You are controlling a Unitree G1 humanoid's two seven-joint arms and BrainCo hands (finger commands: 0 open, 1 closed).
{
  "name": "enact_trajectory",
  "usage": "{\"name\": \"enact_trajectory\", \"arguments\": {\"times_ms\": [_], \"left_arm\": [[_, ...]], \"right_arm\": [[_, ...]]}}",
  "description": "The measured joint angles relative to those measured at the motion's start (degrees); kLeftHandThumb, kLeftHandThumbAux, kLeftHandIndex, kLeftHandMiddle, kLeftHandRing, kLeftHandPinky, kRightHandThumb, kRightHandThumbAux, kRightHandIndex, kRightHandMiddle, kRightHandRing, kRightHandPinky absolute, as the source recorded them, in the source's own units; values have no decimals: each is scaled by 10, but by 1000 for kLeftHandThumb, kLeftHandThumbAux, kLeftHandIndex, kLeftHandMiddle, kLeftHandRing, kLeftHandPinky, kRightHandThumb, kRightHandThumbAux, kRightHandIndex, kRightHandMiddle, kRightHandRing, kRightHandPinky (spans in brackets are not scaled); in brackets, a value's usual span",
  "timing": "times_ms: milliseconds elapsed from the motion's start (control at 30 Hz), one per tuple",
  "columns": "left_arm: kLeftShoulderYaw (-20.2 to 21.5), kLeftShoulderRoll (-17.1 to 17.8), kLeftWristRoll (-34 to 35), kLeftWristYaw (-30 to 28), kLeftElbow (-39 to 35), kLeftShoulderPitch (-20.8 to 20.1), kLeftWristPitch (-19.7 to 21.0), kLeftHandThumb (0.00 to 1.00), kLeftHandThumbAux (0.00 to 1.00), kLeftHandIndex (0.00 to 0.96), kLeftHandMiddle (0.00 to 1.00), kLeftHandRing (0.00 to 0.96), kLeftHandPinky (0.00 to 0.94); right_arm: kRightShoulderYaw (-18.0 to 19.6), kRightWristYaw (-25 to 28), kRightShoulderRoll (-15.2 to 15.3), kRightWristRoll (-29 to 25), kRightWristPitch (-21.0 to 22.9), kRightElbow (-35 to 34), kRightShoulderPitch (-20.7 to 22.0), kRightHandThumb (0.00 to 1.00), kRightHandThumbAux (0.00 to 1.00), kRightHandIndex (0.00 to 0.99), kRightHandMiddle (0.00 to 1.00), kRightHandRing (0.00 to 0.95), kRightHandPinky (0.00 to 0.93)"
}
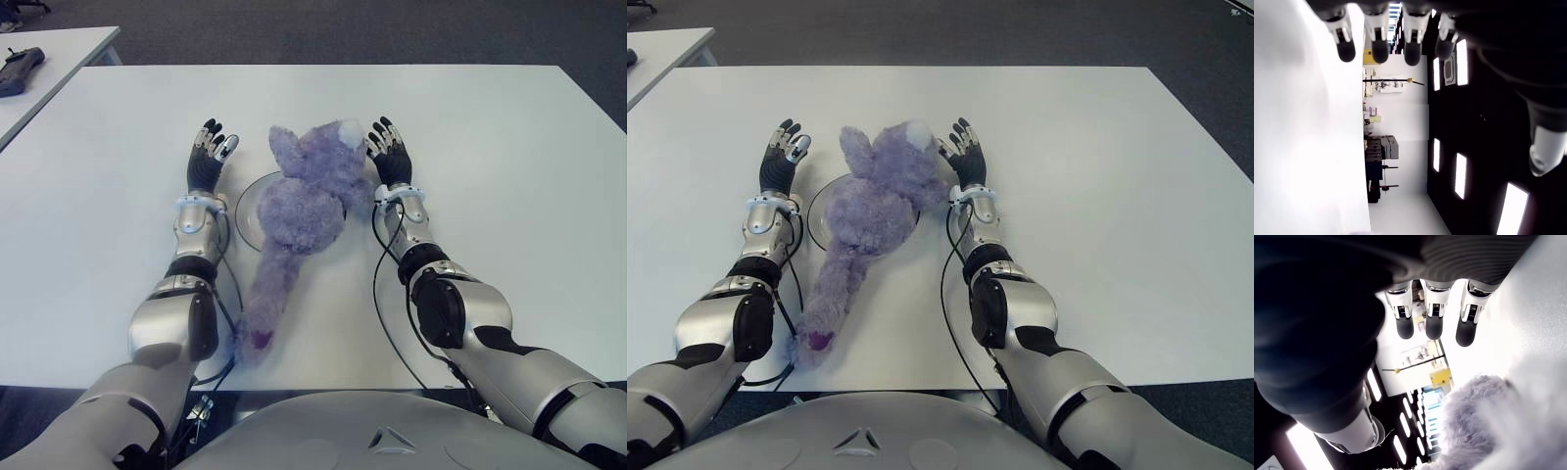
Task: Put the doll into the plate.
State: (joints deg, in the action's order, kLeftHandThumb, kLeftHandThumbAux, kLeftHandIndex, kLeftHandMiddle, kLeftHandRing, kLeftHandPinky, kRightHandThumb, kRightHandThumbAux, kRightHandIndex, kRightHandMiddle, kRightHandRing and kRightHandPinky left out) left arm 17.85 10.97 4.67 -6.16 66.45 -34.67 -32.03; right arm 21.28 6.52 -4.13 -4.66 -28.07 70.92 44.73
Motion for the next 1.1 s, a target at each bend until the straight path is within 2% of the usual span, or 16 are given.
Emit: {"name": "enact_trajectory", "arguments": {"times_ms": [400, 1100], "left_arm": [[4, -2, -1, 36, -1, 0, -2, 18, 540, 35, 64, 47, 43], [6, -3, -2, 43, -1, 0, -2, 27, 576, 27, 60, 41, 35]], "right_arm": [[0, 0, 0, 0, -3, 0, -1, 375, 867, 41, 37, 46, 112], [0, 3, 0, 0, -4, 0, -1, 351, 856, 46, 39, 47, 107]]}}
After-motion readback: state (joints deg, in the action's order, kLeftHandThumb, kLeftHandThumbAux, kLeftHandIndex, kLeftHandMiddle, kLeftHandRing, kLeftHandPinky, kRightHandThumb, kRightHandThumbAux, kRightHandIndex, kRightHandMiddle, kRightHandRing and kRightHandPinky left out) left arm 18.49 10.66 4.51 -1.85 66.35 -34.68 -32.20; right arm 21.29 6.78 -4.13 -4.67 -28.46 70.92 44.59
